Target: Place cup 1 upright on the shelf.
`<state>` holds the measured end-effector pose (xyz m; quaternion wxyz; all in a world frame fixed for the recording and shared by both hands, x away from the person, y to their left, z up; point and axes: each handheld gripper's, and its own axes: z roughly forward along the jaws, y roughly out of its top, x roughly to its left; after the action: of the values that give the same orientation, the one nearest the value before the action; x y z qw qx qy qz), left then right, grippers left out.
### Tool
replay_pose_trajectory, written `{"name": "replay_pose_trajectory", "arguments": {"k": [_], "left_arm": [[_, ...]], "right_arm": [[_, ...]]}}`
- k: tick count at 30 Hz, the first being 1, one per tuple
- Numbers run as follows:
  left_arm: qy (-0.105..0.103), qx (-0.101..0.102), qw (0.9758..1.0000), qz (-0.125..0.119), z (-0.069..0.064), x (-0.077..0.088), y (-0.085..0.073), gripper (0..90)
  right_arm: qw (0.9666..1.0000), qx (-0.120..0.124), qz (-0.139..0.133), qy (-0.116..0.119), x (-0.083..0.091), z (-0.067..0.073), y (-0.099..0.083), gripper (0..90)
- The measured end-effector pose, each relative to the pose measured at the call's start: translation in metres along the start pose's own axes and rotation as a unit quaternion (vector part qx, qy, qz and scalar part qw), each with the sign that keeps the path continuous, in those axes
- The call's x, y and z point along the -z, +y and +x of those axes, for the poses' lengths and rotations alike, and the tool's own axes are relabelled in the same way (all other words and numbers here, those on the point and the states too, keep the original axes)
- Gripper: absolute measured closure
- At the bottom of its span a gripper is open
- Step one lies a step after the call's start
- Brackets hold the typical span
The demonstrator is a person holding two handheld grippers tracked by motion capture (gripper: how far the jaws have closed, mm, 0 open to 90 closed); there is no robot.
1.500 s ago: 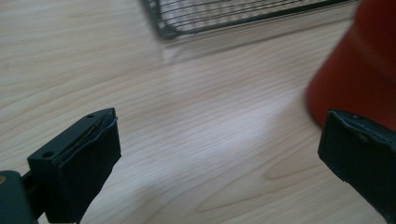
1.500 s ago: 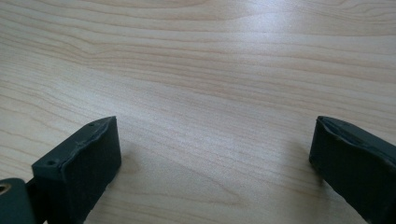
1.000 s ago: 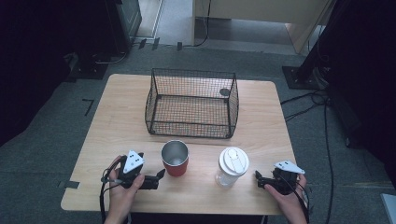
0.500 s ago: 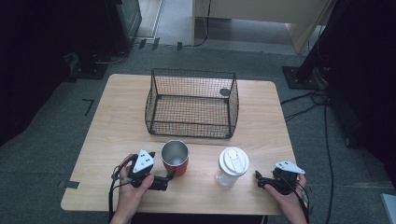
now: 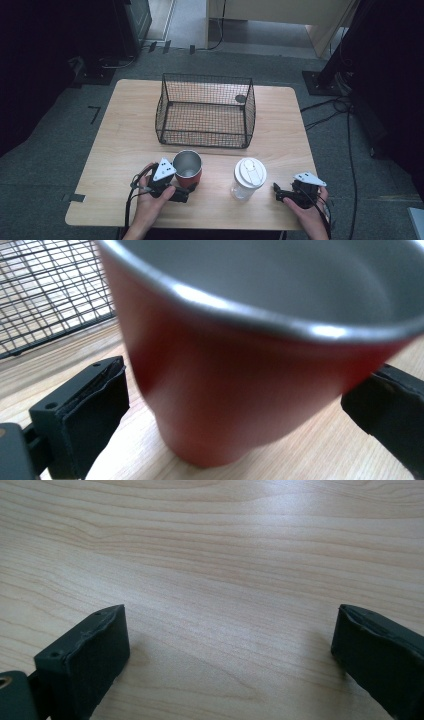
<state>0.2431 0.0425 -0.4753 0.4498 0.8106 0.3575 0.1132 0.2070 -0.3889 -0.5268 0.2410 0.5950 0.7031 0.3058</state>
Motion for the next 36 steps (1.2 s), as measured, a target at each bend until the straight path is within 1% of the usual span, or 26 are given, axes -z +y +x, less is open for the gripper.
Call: {"name": "replay_pose_trajectory", "arguments": {"k": [3, 4, 6, 14, 15, 16, 22, 26, 30, 36], "left_arm": [[0.004, 0.0, 1.0, 0.005, -0.002, -0.003, 0.004, 0.0], [0.005, -0.003, 1.0, 0.007, -0.003, -0.004, 0.006, 0.0], [0.015, -0.011, 0.9998, 0.012, -0.004, -0.006, 0.009, 0.0], [0.02, -0.024, 0.9994, 0.012, -0.006, -0.01, 0.019, 0.5], [0.021, -0.025, 0.9994, 0.01, -0.006, -0.01, 0.02, 5.7], [0.02, -0.025, 0.9994, 0.01, -0.005, -0.011, 0.02, 5.7], [0.02, -0.032, 0.9993, 0.0, -0.007, -0.013, 0.019, 6.6], [0.024, -0.03, 0.9992, -0.006, -0.007, -0.013, 0.018, 6.8], [0.027, -0.03, 0.999, -0.022, -0.007, -0.012, 0.018, 6.9], [0.033, -0.024, 0.9987, -0.032, -0.006, -0.009, 0.021, 7.0]], "right_arm": [[1.0, 0.0, 0.0, 0.0, 0.0, 0.0, 0.0, 1.9], [1.0, 0.0, 0.0, 0.0, 0.0, 0.0, 0.0, 1.9], [1.0, 0.0, 0.0, 0.0, 0.0, 0.0, 0.0, 1.9], [1.0, 0.0, 0.0, 0.0, 0.0, 0.0, 0.0, 1.9], [1.0, 0.0, 0.0, 0.0, 0.0, 0.0, 0.0, 1.9], [1.0, 0.0, 0.0, 0.0, 0.0, 0.0, 0.0, 1.9], [1.0, 0.0, 0.0, 0.0, 0.0, 0.0, 0.0, 1.9], [1.0, 0.0, 0.0, 0.0, 0.0, 0.0, 0.0, 1.9], [1.0, 0.0, 0.0, 0.0, 0.0, 0.0, 0.0, 1.9], [1.0, 0.0, 0.0, 0.0, 0.0, 0.0, 0.0, 1.7]]}}
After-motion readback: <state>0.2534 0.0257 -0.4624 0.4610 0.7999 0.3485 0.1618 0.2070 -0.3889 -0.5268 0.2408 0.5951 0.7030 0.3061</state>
